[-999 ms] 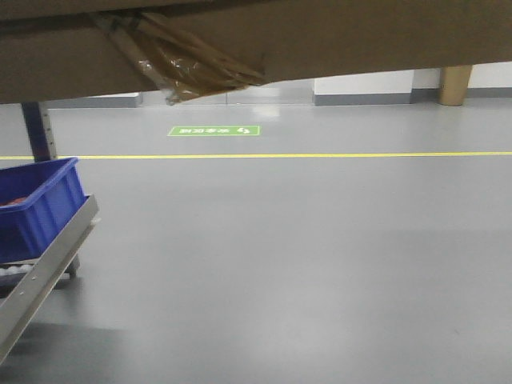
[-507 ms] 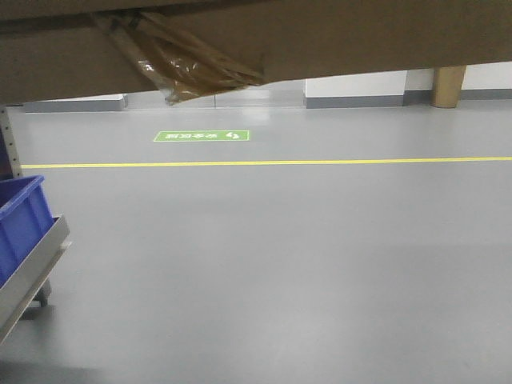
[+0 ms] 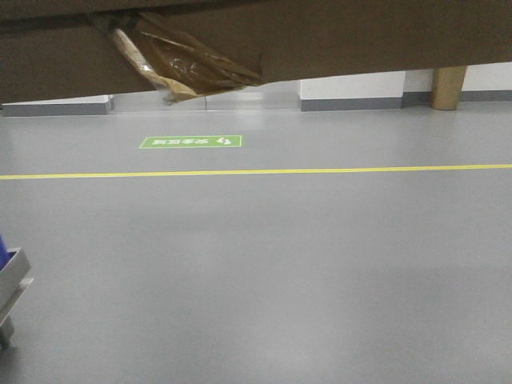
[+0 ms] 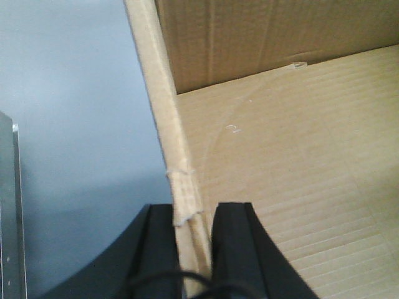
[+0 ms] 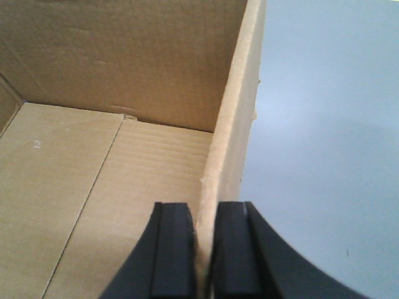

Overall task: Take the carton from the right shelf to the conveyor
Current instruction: 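Hold the carton with both grippers while the base drives to the conveyor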

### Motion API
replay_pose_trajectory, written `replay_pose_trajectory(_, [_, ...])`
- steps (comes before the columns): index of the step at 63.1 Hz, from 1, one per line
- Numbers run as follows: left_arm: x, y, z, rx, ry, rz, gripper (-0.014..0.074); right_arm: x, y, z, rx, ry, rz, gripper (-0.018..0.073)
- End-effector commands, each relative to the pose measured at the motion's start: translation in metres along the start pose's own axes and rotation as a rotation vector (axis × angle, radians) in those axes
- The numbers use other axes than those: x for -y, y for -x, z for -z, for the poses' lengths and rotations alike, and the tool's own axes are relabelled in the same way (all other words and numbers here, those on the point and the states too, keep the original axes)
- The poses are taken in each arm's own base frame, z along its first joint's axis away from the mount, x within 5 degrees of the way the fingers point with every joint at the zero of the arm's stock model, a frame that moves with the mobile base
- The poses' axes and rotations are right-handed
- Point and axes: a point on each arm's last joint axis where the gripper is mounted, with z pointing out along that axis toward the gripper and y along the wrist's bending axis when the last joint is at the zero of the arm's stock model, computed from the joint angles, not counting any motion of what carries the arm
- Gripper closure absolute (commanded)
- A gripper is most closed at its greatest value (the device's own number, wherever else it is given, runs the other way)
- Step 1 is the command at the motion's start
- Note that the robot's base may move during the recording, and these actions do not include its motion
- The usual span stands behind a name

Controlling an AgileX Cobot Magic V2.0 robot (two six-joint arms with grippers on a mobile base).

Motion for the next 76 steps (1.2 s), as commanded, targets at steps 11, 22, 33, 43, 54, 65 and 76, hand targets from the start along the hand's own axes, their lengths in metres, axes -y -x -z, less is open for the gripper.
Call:
replay_pose_trajectory(11, [0.0013,0.0017,0.0044,0.030,-0.010,-0.020,0.0615,-0.0015,0.0066,0.0099,0.089,0.015,0.018,0.0629])
replay_pose_trajectory(22, [0.0011,0.0017,0.0044,0.030,-0.008,-0.020,0.0615,-0.0015,0.0066,0.0099,0.089,0.015,0.018,0.0629])
replay_pose_trajectory(33, [0.0011,0.0017,0.0044,0.030,-0.008,-0.020,0.0615,-0.0015,0.0066,0.0099,0.089,0.015,0.018,0.0629])
replay_pose_trajectory(43, [0.0011,0.0017,0.0044,0.030,-0.008,-0.020,0.0615,-0.0015,0.0066,0.0099,0.089,0.015,0.018,0.0629])
replay_pose_trajectory(54, [0.0011,0.0017,0.0044,0.030,-0.008,-0.020,0.0615,-0.0015,0.0066,0.0099,0.089,0.015,0.018,0.0629])
replay_pose_trajectory(65, [0.0000,0.0021,0.0044,0.034,0.004,-0.025,0.0615,-0.0015,0.0066,0.0099,0.089,0.015,0.018,0.0629])
replay_pose_trajectory(76, [-0.0028,0.0029,0.0045,0.043,0.035,-0.038,0.0615,-0.0016,0.0066,0.0099,0.089,0.017,0.017,0.0629])
